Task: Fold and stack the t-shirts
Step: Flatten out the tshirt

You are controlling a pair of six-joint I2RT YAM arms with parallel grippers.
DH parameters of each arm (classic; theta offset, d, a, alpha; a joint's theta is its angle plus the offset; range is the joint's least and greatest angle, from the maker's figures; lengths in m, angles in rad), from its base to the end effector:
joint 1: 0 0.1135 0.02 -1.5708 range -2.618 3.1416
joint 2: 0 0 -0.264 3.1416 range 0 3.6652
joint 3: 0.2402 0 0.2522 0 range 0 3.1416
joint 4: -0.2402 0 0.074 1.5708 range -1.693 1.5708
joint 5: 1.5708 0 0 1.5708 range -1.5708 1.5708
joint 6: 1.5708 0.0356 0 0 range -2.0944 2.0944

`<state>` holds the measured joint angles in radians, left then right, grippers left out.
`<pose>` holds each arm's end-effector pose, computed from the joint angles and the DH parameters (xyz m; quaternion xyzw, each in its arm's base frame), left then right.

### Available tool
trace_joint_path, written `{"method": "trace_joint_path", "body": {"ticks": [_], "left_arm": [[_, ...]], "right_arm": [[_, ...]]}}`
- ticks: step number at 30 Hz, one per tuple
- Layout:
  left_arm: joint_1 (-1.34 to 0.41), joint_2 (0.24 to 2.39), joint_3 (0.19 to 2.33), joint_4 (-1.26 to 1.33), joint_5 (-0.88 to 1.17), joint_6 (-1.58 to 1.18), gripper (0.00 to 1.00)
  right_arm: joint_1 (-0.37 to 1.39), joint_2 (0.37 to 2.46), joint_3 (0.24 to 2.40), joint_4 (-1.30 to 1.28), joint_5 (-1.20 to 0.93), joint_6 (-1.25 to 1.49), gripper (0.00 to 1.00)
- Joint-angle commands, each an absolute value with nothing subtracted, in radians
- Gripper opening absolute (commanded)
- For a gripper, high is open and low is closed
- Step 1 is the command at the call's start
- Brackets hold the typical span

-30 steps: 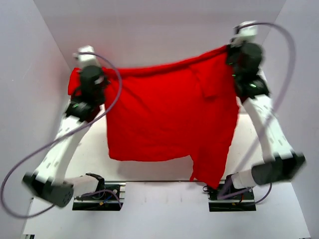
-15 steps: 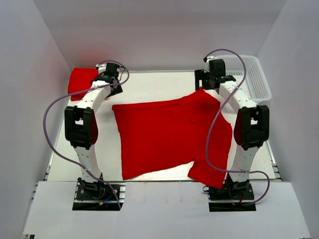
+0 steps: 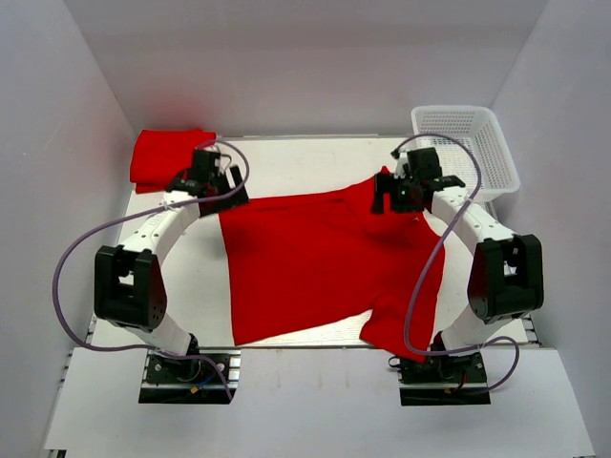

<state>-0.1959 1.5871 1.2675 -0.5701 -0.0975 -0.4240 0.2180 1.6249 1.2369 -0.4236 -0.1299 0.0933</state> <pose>0.3387 -0.0637 0.2724 -0.1233 0.9335 -0.0580 0.3317 0.3495 0.0821 0.2607 -0.0817 0.9236 0.1169 0.3560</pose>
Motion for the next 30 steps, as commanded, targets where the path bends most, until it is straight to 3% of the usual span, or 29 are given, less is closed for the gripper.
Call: {"method": "trace_joint_path", "body": {"ticks": [1,8,18,30], "left_arm": [[-0.202,1.545,1.142,-0.493,0.141,-0.423,1.0],[-0.202,1.483,1.017,-0.434,0.155,-0.459,1.0],[-0.202,1.492,0.963,-0.382,0.209,-0.477,1.0],[-0.202,1.502,0.943,-0.394,0.198,-0.468,1.0]], "right_arm": [[0.23,1.611,1.204,-0.44,-0.201,0.075,0.9],[0.285,1.709,1.218,-0.437,-0.244,0.037,0.9],[0.304,1.815,1.249,-0.373,-0.081,0.182,0.9],[0.308,1.881,1.246,-0.351,0.035,0.253,0.73]]}}
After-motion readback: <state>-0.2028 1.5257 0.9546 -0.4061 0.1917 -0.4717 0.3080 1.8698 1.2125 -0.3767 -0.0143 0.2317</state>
